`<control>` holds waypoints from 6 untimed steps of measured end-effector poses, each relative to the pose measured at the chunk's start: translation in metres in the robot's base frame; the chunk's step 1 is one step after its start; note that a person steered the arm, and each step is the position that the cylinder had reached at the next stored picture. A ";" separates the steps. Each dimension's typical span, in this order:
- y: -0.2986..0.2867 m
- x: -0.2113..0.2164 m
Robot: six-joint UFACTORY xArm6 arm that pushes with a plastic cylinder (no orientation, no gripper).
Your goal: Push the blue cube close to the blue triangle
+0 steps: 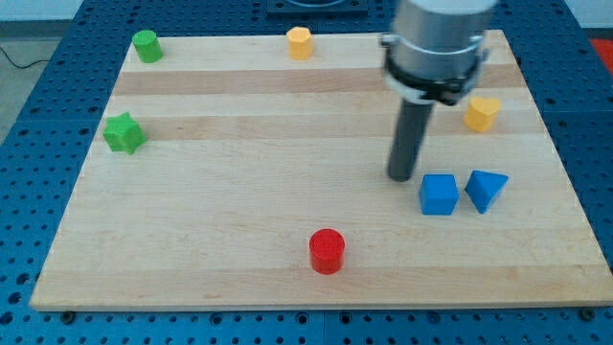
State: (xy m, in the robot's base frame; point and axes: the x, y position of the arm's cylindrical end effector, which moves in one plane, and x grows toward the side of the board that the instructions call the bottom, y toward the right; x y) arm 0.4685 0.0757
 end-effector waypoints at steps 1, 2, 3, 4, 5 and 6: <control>-0.020 0.012; -0.013 0.047; 0.010 0.056; 0.033 0.051; 0.044 0.042; 0.046 0.042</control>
